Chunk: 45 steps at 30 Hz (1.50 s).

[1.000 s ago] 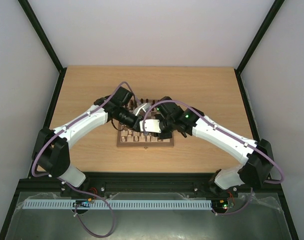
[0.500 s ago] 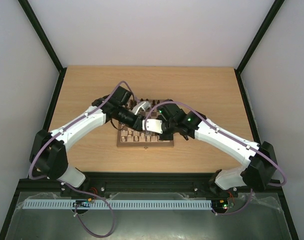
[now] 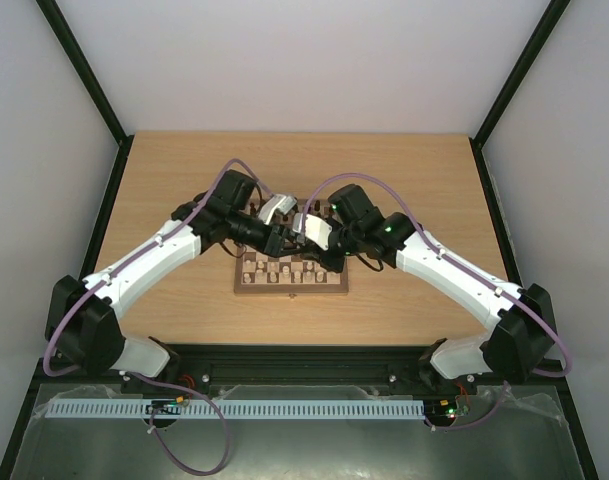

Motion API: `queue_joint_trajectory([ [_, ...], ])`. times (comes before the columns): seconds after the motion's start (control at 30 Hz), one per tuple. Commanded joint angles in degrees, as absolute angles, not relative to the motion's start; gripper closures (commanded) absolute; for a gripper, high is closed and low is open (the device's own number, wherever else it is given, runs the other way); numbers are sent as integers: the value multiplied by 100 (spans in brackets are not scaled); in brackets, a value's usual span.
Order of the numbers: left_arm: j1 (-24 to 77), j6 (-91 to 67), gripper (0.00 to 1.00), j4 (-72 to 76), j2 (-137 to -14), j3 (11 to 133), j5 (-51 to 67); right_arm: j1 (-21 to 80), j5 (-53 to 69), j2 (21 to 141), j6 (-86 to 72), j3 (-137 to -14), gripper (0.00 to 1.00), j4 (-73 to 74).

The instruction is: Set up the chess pieces on the board

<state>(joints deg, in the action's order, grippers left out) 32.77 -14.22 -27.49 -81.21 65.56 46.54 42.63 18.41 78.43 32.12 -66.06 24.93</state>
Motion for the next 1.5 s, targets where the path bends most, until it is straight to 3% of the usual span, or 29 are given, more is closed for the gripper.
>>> queue_joint_trajectory([
  [0.0, 3287, -1551, 65, -2609, -8162, 6499, 4495, 4245, 2178, 7793, 2962, -6629, 94, 2400],
  [0.27, 3283, -1678, 81, -2448, -8233, 6442, 4592, 4245, 2197, 7754, 2894, -6605, 94, 2377],
  [0.67, 3287, -1512, 89, -2765, -8336, 6496, 4354, 4194, 2123, 7764, 2619, -6493, 93, 2095],
  [0.87, 3211, -1481, 92, -2878, -8428, 6651, 3756, 4112, 1911, 7753, 2253, -6269, 63, 1778],
  [1.0, 3169, -1341, 92, -3282, -8727, 6915, 2529, 3522, 2417, 7525, 1844, -6022, 46, 1576],
  [1.17, 3237, -966, 92, -3570, -9134, 7129, 1469, 2663, 2610, 7367, 1429, -5956, 44, 1712],
  [1.47, 3792, -513, 92, -3588, -9685, 7335, 776, 2360, 2025, 7057, 1148, -5485, 44, 1497],
])
